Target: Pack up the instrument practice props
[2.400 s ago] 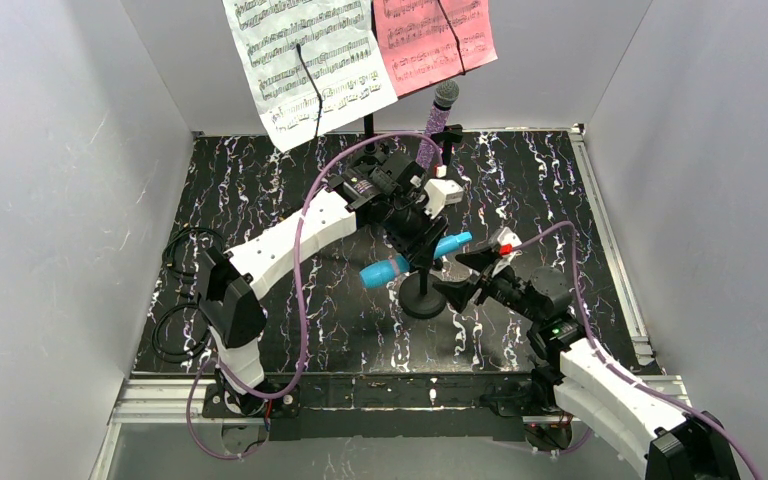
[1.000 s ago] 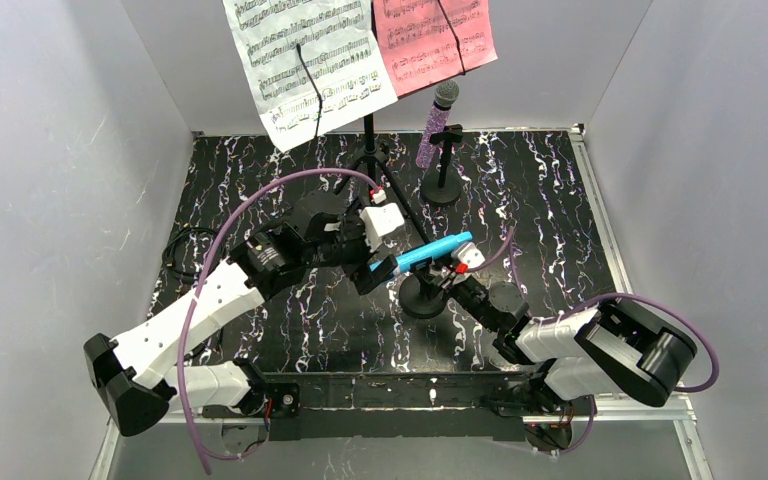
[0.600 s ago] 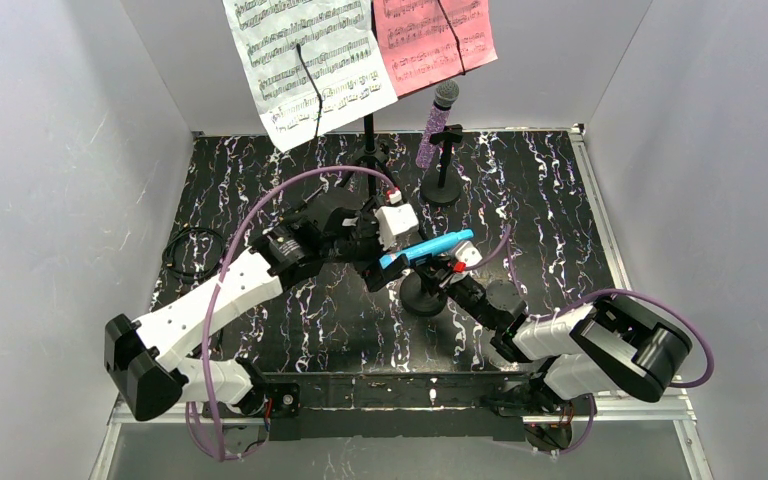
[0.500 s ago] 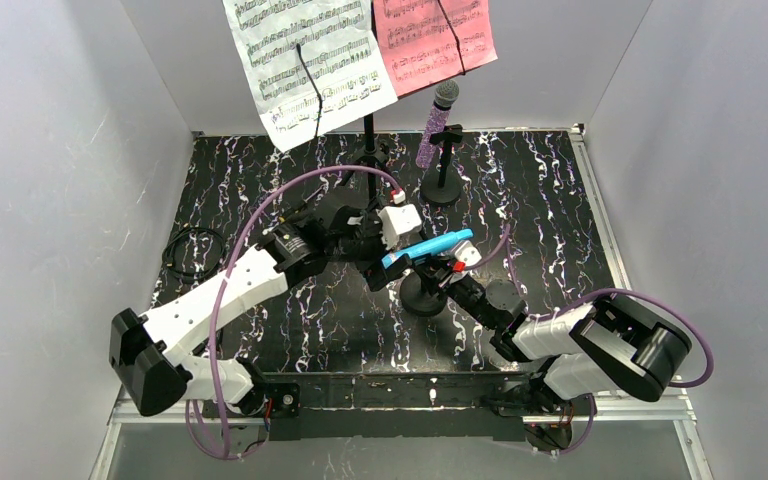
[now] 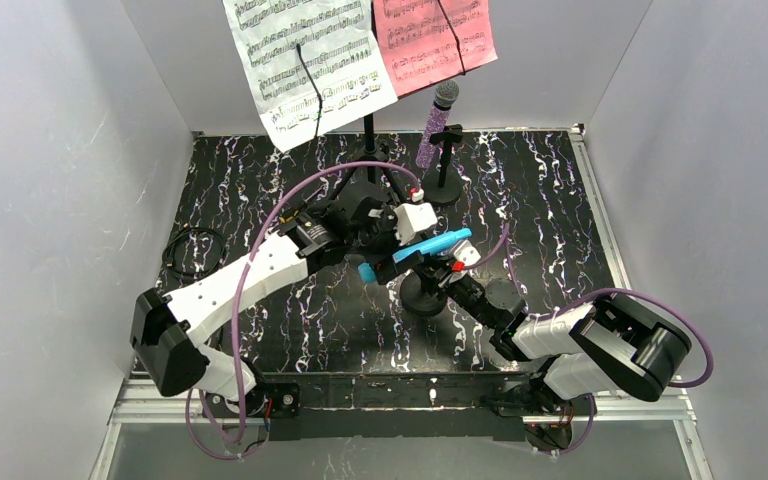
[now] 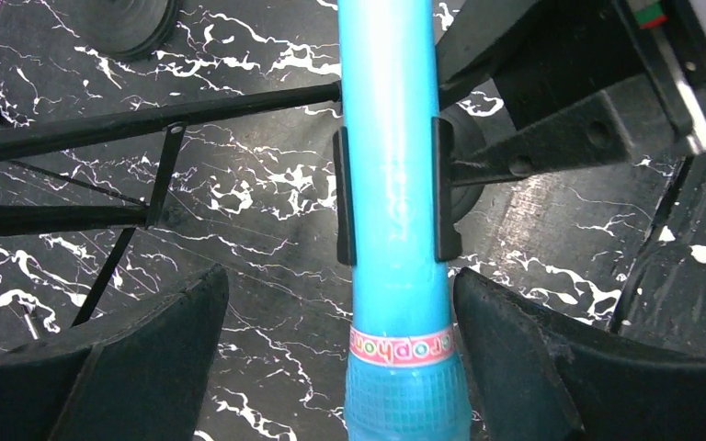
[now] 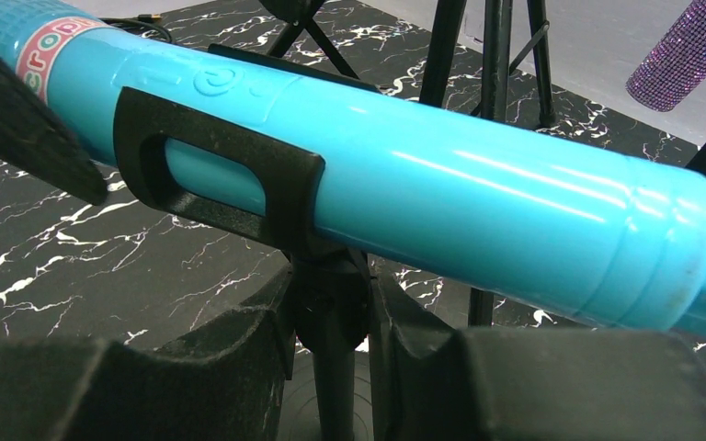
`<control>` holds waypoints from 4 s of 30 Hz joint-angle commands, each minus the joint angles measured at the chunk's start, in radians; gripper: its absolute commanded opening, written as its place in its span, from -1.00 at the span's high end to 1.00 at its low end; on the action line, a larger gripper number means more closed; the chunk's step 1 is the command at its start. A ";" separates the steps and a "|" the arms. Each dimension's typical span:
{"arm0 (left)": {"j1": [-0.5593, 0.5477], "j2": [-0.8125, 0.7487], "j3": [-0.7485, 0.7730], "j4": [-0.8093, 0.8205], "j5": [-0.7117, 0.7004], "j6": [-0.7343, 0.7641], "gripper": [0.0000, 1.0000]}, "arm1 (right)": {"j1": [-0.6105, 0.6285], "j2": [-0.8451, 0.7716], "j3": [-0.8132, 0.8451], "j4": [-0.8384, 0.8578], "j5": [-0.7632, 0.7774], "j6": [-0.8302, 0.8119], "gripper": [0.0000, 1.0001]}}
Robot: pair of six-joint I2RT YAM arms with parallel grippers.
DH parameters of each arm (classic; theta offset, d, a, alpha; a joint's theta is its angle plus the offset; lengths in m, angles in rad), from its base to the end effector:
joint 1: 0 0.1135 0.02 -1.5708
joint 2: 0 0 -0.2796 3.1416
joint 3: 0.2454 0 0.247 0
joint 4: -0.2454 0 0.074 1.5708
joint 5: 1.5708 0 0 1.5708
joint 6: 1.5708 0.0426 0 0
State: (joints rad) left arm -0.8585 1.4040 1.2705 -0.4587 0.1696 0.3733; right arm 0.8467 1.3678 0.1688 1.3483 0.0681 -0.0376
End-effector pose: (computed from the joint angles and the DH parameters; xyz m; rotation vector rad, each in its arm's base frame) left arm 0.2006 -0.2433 0.3521 1.3447 1.7285 -0.4604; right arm 0.1491 0.1642 0.2033 -0.5684 1.3347 0.6174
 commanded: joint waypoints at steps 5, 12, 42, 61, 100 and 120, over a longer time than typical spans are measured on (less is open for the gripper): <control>-0.004 0.055 0.068 -0.076 -0.020 0.031 -0.78 | 0.007 -0.004 0.042 0.018 0.004 -0.005 0.97; -0.005 0.072 0.058 -0.109 -0.020 0.007 -0.72 | 0.007 -0.011 0.038 0.009 0.006 -0.004 0.97; -0.004 -0.121 -0.035 -0.361 -0.091 -0.059 1.00 | 0.009 -0.055 -0.087 0.037 0.277 0.017 0.97; -0.005 -0.218 -0.081 -0.455 -0.121 -0.197 1.00 | 0.008 0.023 -0.112 0.146 0.410 0.030 0.97; -0.005 -0.353 0.022 -0.672 -0.209 -0.182 1.00 | 0.009 -0.085 -0.133 0.039 0.315 0.016 0.21; -0.005 -0.296 0.193 -0.709 -0.068 0.032 1.00 | 0.008 -0.949 0.280 -1.312 -0.023 -0.124 -0.74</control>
State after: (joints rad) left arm -0.8658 1.0935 1.4136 -1.1385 0.0639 0.3267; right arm 0.8570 0.4572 0.2607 0.3641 0.2104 -0.1043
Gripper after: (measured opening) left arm 0.432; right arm 0.864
